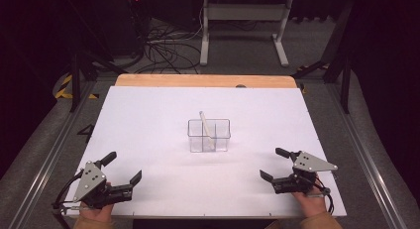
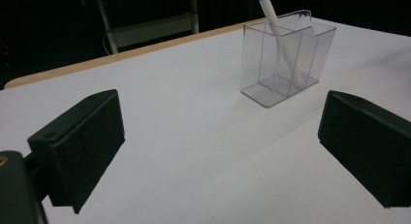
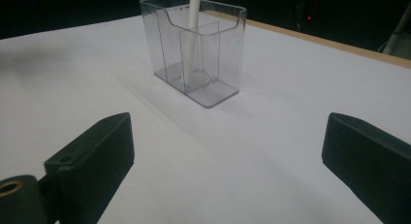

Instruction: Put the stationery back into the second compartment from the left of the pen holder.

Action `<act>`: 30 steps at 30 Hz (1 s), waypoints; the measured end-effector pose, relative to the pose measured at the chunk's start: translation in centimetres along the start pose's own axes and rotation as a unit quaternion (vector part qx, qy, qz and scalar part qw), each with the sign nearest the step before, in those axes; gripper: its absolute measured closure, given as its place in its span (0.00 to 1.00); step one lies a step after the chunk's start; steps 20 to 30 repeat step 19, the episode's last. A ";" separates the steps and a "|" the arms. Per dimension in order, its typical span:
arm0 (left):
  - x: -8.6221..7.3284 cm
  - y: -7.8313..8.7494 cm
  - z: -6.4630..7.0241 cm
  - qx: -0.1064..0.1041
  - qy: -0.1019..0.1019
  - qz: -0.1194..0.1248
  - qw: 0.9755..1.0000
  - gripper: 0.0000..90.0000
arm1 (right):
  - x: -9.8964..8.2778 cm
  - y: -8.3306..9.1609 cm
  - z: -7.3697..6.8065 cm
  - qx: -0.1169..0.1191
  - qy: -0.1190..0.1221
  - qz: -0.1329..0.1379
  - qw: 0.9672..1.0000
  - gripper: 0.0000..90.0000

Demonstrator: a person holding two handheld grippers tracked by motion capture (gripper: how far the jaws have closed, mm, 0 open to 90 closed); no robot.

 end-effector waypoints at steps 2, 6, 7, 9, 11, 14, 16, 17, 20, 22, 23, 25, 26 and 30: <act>0.0 -0.1 0.1 -0.003 -0.002 -0.004 1.000 0.04 | -0.7 0.0 0.1 -0.005 -0.006 -0.003 1.000 0.06; -0.1 -0.1 0.2 -0.005 -0.006 -0.010 1.000 0.04 | -1.7 -0.3 -0.2 -0.005 -0.001 -0.022 1.000 0.05; -0.1 -0.2 0.2 -0.006 -0.006 -0.010 1.000 0.04 | -1.7 -0.3 -0.2 -0.005 -0.001 -0.023 1.000 0.05; -0.2 -0.2 0.1 -0.006 -0.006 -0.008 1.000 0.04 | -1.8 -0.5 -0.1 -0.007 -0.009 -0.023 1.000 0.06; -0.3 -0.4 0.0 -0.005 -0.007 -0.007 1.000 0.04 | -1.8 -0.6 0.2 -0.017 -0.009 -0.028 0.999 0.07; -0.5 -0.6 -0.1 -0.005 -0.010 -0.010 1.000 0.03 | -1.6 -0.5 0.3 -0.023 -0.002 -0.022 0.999 0.06; -0.6 -0.7 -0.1 -0.004 -0.011 -0.010 1.000 0.03 | -1.5 -0.4 0.2 -0.021 0.007 -0.023 0.999 0.06; -0.7 -0.8 -0.1 -0.004 -0.013 -0.010 1.000 0.03 | -1.5 -0.4 0.2 -0.020 0.009 -0.023 0.999 0.06; -0.7 -0.8 -0.1 -0.007 -0.015 -0.009 1.000 0.03 | -1.4 -0.4 0.2 -0.019 0.009 -0.021 1.000 0.06; -0.7 -0.8 -0.1 -0.007 -0.015 -0.009 1.000 0.03 | -1.4 -0.4 0.2 -0.019 0.009 -0.021 1.000 0.06; -0.7 -0.8 -0.1 -0.007 -0.015 -0.009 1.000 0.03 | -1.4 -0.4 0.2 -0.019 0.009 -0.021 1.000 0.06; -0.7 -0.8 -0.1 -0.007 -0.015 -0.009 1.000 0.03 | -1.4 -0.4 0.2 -0.019 0.009 -0.021 1.000 0.06; -0.7 -0.8 -0.1 -0.007 -0.015 -0.009 1.000 0.03 | -1.4 -0.4 0.2 -0.019 0.009 -0.021 1.000 0.06; -0.7 -0.8 -0.1 -0.007 -0.015 -0.009 1.000 0.03 | -1.4 -0.4 0.2 -0.019 0.009 -0.021 1.000 0.06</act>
Point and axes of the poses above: each handheld gripper's, and its own axes: y roughly backward along the jaws, x roughly out of its top, z roughly to its right, the point moved 4 cm from there along -y, roughly forward along the jaws, and after that the axes turned 2 degrees about y, right-handed, at the moved point
